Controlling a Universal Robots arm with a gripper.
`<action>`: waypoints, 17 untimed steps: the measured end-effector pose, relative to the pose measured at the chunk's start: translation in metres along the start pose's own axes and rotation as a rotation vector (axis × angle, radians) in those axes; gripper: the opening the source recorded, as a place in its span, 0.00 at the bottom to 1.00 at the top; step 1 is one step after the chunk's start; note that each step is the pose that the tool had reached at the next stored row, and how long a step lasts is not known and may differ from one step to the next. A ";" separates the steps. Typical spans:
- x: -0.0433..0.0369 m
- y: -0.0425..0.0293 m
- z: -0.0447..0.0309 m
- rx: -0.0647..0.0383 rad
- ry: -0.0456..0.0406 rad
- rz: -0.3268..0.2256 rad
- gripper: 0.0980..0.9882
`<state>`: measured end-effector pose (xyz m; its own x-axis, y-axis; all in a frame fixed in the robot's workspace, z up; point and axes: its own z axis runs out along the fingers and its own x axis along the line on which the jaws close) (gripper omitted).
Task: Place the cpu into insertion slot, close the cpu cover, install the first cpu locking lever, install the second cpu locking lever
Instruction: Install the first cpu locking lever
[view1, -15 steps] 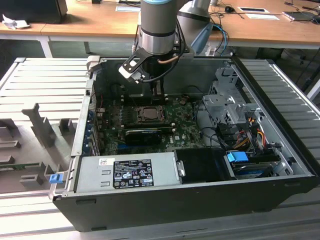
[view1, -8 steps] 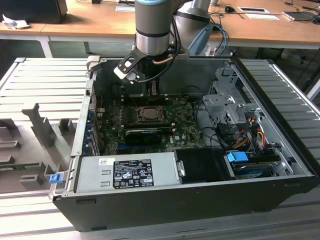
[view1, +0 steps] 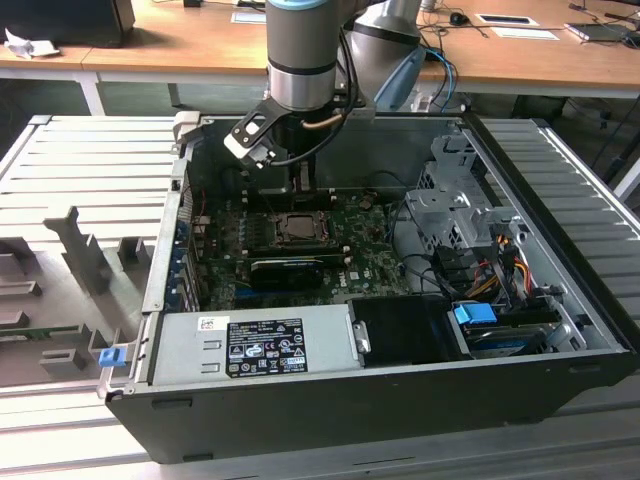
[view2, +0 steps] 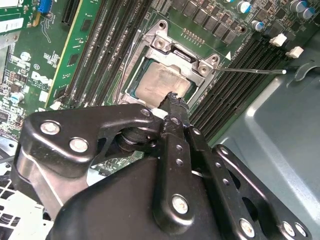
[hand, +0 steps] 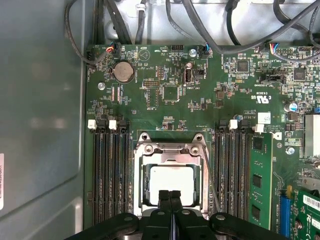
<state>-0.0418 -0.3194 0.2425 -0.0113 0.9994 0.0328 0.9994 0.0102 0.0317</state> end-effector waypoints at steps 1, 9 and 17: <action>0.0000 0.0000 -0.0003 0.000 0.0001 0.000 0.01; 0.0001 0.0001 -0.0033 0.000 -0.0001 0.000 0.01; 0.0003 0.0003 -0.0100 0.002 0.0014 -0.061 0.01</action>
<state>-0.0418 -0.3194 0.2526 -0.0720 0.9969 0.0323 0.9970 0.0710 0.0315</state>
